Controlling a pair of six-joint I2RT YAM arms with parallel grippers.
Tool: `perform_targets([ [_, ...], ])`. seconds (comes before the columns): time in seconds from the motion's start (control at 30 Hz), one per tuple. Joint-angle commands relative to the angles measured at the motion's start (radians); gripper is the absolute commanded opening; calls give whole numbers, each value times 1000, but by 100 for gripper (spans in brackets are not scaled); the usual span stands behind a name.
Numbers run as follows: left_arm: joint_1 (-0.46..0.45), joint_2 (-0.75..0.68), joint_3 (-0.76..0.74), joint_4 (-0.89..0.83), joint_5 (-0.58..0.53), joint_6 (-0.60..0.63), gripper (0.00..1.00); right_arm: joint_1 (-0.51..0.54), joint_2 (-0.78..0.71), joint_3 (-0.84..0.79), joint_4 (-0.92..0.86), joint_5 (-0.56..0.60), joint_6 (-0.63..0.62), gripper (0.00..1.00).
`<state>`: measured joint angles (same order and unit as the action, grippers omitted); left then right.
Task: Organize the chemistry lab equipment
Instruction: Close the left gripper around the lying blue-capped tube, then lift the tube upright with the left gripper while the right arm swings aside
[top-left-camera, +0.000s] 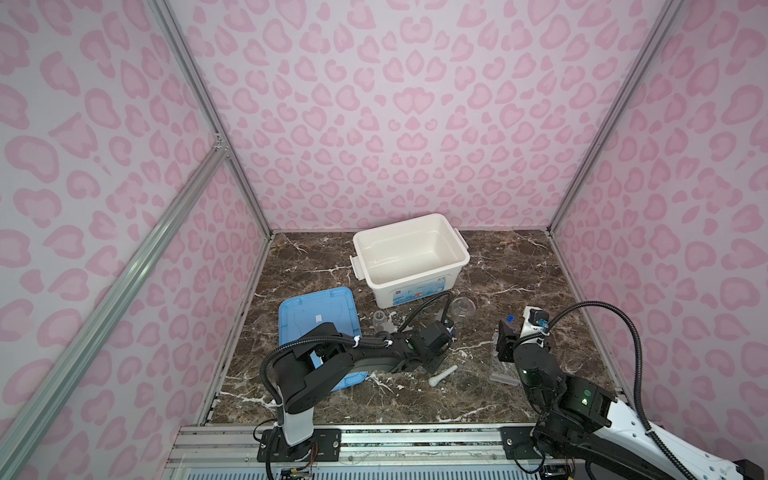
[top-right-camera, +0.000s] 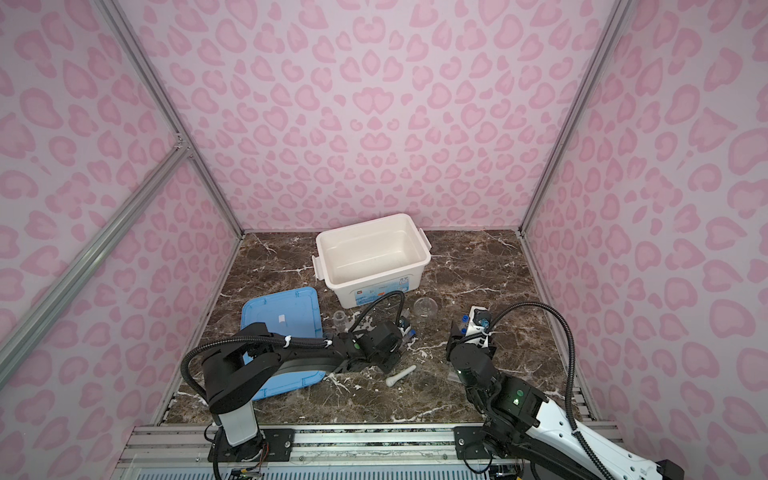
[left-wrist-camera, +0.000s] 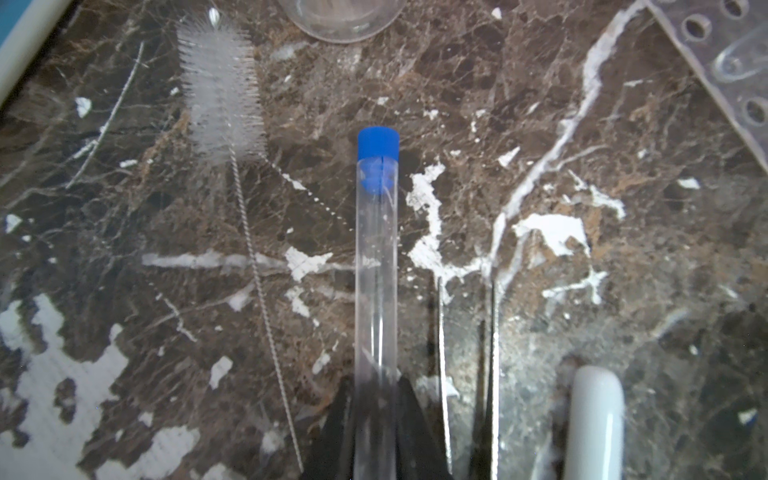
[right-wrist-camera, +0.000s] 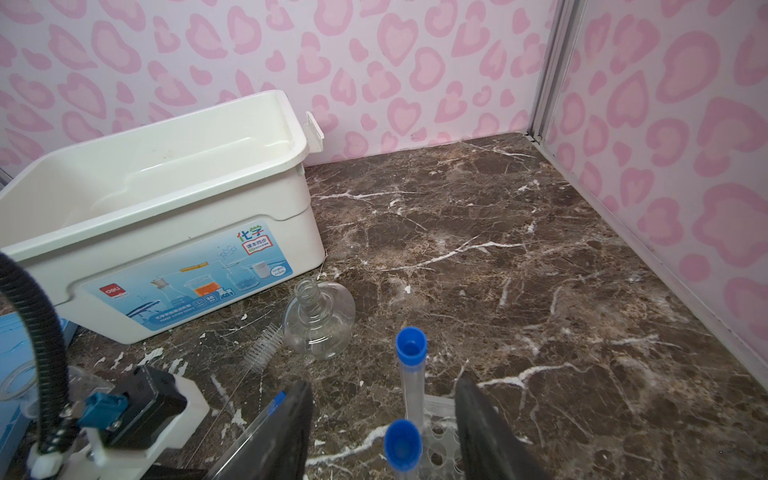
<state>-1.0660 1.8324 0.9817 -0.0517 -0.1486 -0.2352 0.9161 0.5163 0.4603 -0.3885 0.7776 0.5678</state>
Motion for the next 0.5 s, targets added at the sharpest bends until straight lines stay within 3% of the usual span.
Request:
perform_targets([
  [0.0,1,-29,4,-17,20,-11,15,-2,5,12,18,-11,-13,57],
  [0.33,-2,-148,0,14,-15,19,15,-23,48,69,81,-163,-79,57],
  [0.47,-7,-221,-38,68,-21,44,15,-123,36,83,93,-374,-55,58],
])
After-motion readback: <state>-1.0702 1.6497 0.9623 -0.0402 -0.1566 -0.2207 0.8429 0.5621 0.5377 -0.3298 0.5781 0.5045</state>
